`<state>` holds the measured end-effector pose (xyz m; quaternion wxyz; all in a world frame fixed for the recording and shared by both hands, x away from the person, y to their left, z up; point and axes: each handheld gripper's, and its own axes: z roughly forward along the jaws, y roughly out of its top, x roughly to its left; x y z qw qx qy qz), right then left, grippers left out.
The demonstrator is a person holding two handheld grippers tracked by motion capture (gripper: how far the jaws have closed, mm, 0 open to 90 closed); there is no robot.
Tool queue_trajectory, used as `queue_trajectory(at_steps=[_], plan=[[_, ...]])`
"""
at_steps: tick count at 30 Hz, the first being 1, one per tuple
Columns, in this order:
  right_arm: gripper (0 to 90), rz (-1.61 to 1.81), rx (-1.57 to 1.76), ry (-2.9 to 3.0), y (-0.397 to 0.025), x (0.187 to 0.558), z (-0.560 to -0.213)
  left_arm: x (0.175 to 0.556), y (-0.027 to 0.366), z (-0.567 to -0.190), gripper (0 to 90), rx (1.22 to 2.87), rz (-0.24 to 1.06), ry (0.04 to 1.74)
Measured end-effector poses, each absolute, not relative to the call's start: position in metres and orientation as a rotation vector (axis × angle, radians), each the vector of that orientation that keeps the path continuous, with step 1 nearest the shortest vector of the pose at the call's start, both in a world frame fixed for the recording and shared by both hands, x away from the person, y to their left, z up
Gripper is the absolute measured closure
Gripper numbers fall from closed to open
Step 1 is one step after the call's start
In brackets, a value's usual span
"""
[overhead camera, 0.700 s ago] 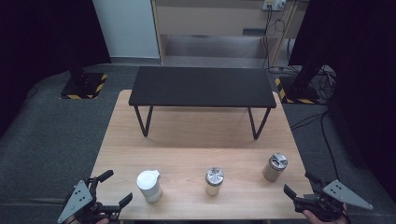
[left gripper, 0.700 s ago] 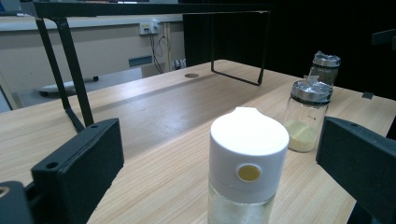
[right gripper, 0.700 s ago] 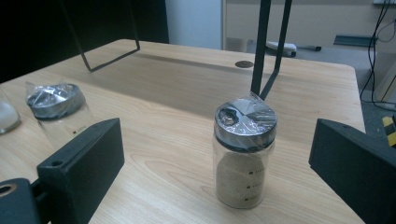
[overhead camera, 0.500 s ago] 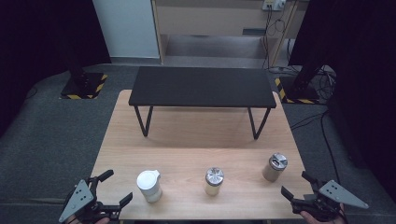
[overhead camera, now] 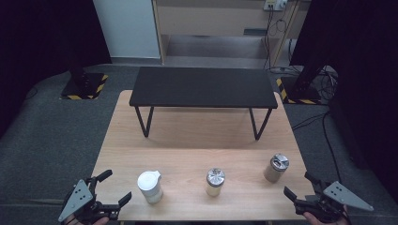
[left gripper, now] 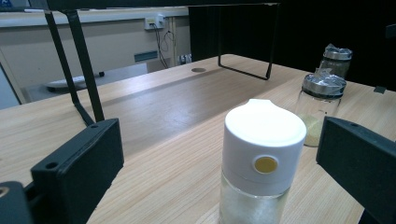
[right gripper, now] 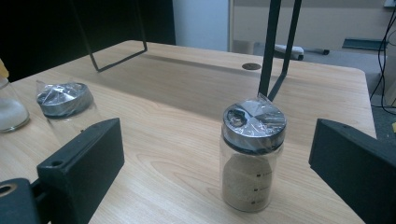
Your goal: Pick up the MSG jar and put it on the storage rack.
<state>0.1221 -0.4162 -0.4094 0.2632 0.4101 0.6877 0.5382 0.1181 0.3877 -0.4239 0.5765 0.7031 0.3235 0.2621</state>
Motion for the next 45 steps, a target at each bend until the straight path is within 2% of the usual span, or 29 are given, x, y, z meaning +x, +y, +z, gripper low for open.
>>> queue_trajectory(at_steps=[14,45], plan=[[3.7,1.472,1.112,1.853,-0.418,0.122,-0.41,0.116,0.386,-0.419,0.0,1.63,0.614,0.784],[4.3,1.481,1.117,1.851,-0.419,0.122,-0.411,0.13,0.39,-0.361,0.0,1.721,0.539,0.765]])
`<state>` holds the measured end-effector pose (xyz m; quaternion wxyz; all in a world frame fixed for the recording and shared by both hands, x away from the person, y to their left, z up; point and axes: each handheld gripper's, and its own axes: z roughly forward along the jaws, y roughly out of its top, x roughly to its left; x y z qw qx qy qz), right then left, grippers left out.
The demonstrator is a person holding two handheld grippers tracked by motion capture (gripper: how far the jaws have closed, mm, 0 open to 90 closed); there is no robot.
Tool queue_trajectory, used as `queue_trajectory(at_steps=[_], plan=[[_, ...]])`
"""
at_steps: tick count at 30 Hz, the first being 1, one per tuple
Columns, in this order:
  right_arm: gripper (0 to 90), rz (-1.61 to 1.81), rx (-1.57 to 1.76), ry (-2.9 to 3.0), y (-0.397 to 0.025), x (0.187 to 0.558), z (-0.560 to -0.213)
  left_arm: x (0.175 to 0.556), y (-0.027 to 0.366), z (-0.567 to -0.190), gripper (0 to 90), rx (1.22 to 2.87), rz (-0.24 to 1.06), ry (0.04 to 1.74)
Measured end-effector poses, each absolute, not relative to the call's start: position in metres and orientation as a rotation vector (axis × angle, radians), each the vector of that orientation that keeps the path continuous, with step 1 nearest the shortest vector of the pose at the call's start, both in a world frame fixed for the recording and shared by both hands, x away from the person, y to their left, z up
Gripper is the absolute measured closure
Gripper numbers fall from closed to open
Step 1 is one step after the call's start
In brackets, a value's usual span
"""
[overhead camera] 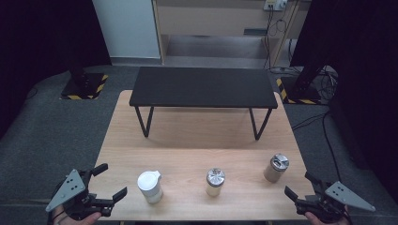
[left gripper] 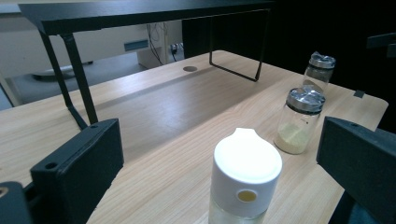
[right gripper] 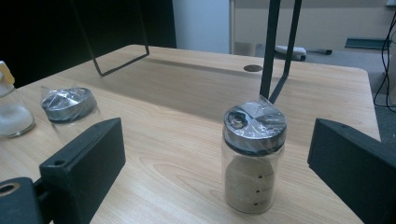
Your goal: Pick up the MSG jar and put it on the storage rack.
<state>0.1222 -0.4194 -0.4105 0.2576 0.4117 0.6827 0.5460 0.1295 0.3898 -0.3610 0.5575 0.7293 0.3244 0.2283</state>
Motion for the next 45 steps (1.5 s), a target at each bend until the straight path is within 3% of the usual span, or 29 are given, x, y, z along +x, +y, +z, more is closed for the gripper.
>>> queue_trajectory(at_steps=[20,45], plan=[[4.6,1.48,1.112,1.85,-0.419,0.122,-0.41,0.159,0.367,-0.349,0.0,1.847,0.463,0.724],[4.9,1.482,1.109,1.846,-0.42,0.121,-0.41,0.183,0.344,-0.372,1.7,1.921,0.396,0.705]])
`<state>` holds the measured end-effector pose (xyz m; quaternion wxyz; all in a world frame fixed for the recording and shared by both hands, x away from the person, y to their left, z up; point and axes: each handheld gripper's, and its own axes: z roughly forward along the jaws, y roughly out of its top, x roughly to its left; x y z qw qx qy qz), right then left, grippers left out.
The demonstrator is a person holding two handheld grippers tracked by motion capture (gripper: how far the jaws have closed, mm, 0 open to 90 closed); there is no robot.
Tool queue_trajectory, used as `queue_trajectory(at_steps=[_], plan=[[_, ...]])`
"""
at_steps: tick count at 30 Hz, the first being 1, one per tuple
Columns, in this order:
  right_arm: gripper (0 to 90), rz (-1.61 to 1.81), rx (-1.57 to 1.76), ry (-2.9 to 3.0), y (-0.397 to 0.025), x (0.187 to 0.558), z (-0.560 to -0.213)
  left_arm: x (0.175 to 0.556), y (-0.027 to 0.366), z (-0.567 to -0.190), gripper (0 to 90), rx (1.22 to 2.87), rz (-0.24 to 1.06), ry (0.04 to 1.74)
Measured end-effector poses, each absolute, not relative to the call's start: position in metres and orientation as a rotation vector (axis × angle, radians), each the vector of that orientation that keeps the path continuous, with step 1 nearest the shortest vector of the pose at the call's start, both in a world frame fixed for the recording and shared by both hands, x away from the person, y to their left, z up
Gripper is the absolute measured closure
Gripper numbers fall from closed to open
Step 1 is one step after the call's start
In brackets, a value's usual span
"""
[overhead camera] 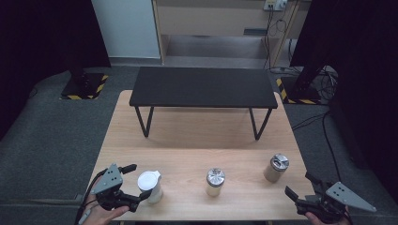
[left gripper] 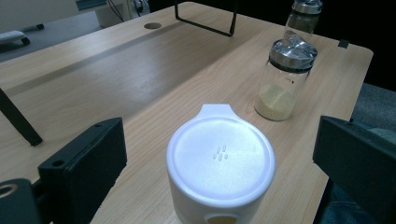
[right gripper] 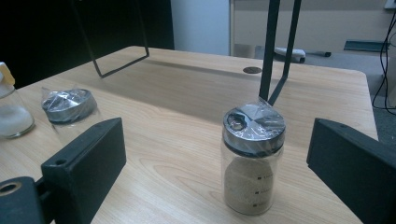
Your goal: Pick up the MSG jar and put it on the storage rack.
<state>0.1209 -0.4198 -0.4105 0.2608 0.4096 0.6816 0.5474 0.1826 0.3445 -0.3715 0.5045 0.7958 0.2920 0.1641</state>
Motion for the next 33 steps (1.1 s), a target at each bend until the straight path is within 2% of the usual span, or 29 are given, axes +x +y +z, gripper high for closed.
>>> queue_trajectory(at_steps=[13,24,33], plan=[[5.0,1.482,1.109,1.845,-0.42,0.121,-0.41,0.191,0.336,-0.386,3.3,1.938,0.372,0.706],[5.1,1.483,1.11,1.844,-0.42,0.121,-0.41,0.194,0.333,-0.397,9.0,1.946,0.364,0.708],[5.1,1.482,1.108,1.842,-0.42,0.121,-0.411,0.194,0.335,-0.404,20.2,1.935,0.37,0.702]])
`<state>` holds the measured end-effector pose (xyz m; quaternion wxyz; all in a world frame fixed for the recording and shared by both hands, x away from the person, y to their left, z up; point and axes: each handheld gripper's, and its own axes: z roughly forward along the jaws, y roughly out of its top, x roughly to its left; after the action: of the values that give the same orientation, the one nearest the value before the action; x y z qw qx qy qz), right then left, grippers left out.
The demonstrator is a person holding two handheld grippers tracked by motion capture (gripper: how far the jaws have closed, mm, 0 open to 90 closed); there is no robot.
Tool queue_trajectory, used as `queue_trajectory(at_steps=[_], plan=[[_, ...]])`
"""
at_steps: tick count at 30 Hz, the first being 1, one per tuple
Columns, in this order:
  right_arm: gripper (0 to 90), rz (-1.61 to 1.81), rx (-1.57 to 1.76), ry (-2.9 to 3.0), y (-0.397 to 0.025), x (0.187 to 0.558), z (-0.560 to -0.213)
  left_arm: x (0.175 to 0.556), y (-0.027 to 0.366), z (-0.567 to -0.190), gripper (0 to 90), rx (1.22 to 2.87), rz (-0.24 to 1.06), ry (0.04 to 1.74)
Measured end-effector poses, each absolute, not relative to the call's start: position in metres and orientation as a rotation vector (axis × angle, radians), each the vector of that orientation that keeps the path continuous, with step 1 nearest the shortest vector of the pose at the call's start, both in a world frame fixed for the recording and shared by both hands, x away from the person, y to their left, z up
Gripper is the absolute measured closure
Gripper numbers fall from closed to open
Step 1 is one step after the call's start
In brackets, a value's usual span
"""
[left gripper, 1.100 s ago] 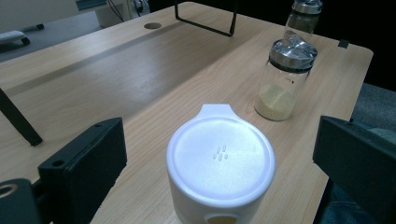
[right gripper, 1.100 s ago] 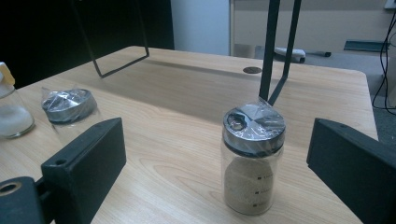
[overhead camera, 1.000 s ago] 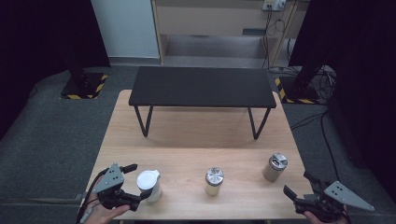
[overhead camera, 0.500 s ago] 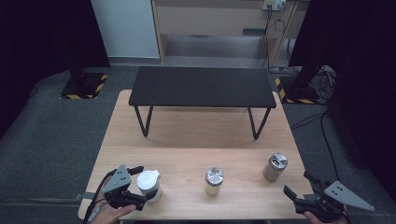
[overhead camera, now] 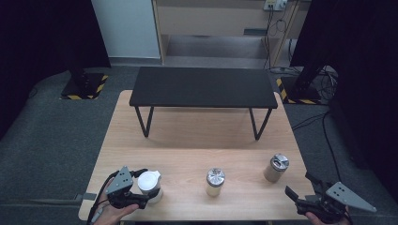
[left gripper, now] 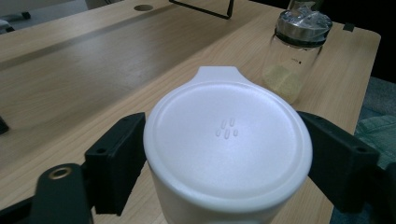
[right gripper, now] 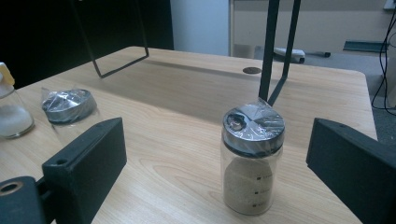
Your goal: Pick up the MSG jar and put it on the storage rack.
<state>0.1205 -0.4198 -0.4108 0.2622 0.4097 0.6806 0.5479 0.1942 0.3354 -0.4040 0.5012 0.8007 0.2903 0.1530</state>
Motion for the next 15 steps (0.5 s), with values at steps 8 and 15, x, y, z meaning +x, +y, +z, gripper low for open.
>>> queue_trajectory(at_steps=[8,15], plan=[[5.2,1.482,1.11,1.843,-0.4195,0.1204,-0.4104,0.1923,0.3361,-0.4061,29.0,1.928,0.384,0.689],[5.2,1.482,1.108,1.843,-0.4197,0.1205,-0.4105,0.1923,0.3374,-0.4066,29.4,1.921,0.383,0.692]])
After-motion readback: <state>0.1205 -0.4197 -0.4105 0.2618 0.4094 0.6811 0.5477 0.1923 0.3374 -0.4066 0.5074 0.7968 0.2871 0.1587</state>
